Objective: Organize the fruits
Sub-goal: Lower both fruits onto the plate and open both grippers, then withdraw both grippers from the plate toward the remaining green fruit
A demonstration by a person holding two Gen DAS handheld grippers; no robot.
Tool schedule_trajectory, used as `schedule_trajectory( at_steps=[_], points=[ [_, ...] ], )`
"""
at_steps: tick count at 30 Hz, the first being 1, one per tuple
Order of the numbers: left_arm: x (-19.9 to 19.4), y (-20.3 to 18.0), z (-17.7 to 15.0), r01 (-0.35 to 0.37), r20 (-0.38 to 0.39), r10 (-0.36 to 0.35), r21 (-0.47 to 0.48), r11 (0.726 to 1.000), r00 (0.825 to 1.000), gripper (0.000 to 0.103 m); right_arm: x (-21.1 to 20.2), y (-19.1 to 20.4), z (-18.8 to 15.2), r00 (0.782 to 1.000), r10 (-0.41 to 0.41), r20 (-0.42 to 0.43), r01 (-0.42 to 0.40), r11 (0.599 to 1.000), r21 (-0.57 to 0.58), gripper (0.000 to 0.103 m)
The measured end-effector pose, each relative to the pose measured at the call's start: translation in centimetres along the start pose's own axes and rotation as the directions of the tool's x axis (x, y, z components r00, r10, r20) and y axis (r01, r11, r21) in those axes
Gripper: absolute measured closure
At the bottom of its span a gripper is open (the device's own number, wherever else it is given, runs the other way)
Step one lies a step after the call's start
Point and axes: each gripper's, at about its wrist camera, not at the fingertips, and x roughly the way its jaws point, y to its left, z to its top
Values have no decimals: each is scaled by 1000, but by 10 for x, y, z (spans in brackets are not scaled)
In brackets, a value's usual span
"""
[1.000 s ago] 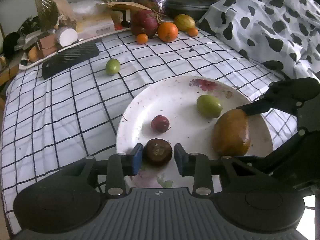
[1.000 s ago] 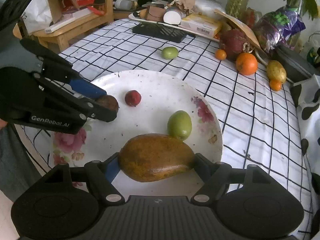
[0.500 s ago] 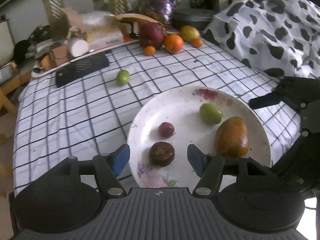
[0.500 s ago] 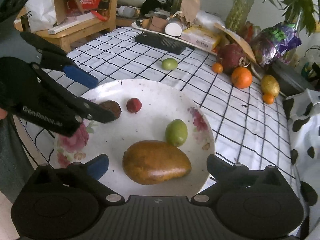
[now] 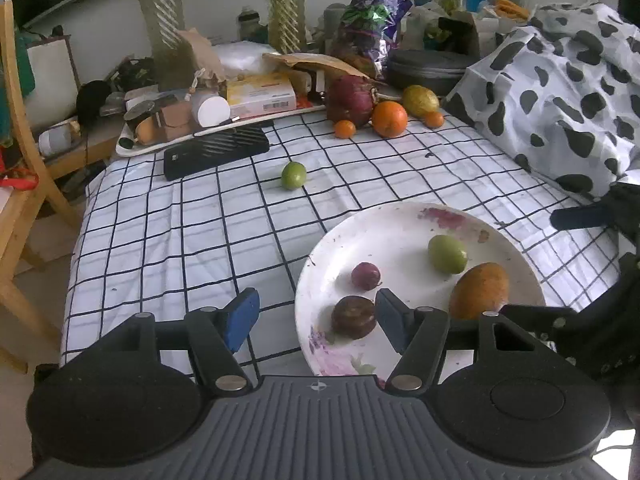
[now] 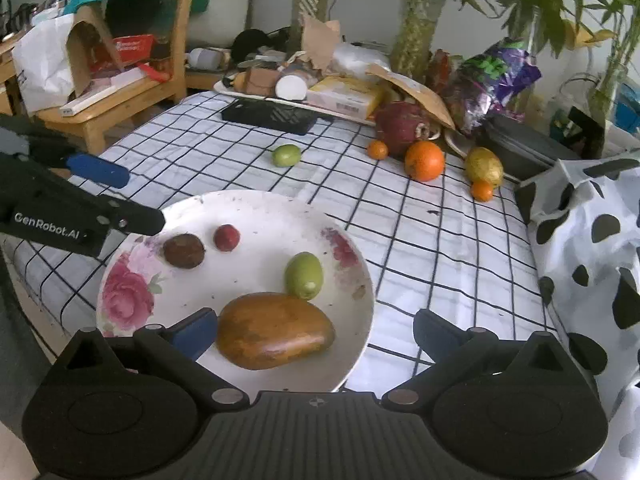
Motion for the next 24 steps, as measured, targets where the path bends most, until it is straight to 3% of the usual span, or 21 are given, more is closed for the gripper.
schedule_trajectory(
  at_steps=[5, 6, 8, 12, 15, 20, 24],
  points=[
    [1, 2, 0, -1, 3, 1, -10, 1000, 1000, 37, 0, -4, 0, 1000, -15, 5, 15, 1000, 25, 0],
    [1, 3, 0, 2, 4, -1, -16, 1000, 1000, 34, 0, -5, 1, 1000, -18, 5, 18, 999, 28, 0],
    [2, 4, 0, -4, 12, 4, -26, 1000, 1000, 13, 0, -6, 1, 1000, -23, 4, 23, 999, 35, 0],
    [3, 5, 0, -47, 42, 48, -30, 998, 998, 0, 0, -10, 2, 999, -34, 8, 33, 998, 59, 0],
    [1, 7, 1, -41, 86, 44, -36, 998, 995, 0, 1, -14, 2, 999, -43, 9, 43, 996, 84, 0],
    [5, 11, 7, 10, 82, -6, -50, 999, 997, 0, 2, -24, 4, 998, -66, 6, 65, 988, 142, 0],
    [7, 12, 12, -13, 92, 15, -29, 1000, 996, 0, 5, -35, 6, 996, -91, 1, 89, 975, 204, 0]
  ],
)
